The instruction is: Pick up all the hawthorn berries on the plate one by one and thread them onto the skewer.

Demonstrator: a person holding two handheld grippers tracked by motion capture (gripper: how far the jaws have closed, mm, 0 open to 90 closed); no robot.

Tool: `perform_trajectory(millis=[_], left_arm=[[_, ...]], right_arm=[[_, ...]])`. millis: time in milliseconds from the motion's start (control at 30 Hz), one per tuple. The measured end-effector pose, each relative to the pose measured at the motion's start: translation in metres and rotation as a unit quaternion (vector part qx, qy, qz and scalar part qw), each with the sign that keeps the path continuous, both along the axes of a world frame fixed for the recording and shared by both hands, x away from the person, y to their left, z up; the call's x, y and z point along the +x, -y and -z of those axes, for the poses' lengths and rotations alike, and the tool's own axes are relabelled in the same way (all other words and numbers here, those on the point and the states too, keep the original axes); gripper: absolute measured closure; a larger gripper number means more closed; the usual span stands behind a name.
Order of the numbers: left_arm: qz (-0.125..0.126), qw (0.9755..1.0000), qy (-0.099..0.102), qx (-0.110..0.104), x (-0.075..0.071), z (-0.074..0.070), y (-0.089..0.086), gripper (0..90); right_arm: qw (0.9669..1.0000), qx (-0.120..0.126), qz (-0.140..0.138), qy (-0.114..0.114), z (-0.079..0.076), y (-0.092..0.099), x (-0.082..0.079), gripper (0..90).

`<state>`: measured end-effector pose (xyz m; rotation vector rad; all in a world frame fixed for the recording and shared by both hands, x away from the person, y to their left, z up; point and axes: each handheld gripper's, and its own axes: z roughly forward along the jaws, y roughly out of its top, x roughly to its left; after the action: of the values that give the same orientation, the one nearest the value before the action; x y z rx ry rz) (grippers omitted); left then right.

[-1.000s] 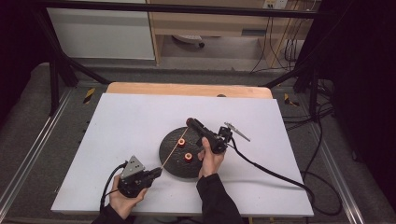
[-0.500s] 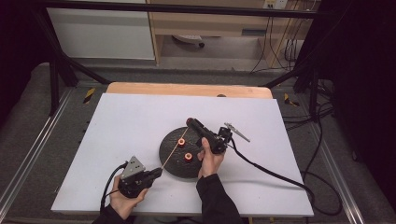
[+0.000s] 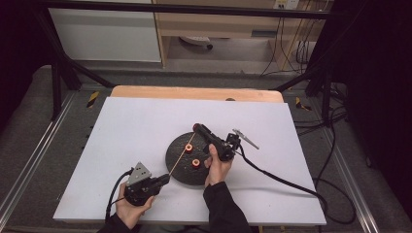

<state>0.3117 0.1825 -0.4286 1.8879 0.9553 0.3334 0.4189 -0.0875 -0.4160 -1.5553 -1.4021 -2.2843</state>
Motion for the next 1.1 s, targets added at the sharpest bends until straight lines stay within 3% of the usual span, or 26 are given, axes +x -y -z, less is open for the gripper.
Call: perform_trajectory(millis=[267,533,667,1100], left_arm=[[-0.015,0.9998,-0.008,-0.011,0.0,0.002,0.008,88.1],[-0.029,0.9994,-0.01,-0.013,0.002,-0.002,0.016,88.1],[-0.034,0.9989,-0.019,-0.025,0.008,-0.004,0.018,88.1],[-0.039,0.9986,-0.015,-0.031,0.03,-0.024,0.038,88.2]], right_arm=[[1.0,0.007,0.0,-0.001,0.005,-0.003,-0.002,63.1],[0.9999,-0.002,-0.011,-0.002,0.014,-0.008,-0.006,63.3],[0.9998,-0.008,-0.019,-0.003,0.018,-0.011,-0.01,63.2],[0.9989,-0.023,-0.04,0.002,0.019,-0.013,-0.022,63.3]])
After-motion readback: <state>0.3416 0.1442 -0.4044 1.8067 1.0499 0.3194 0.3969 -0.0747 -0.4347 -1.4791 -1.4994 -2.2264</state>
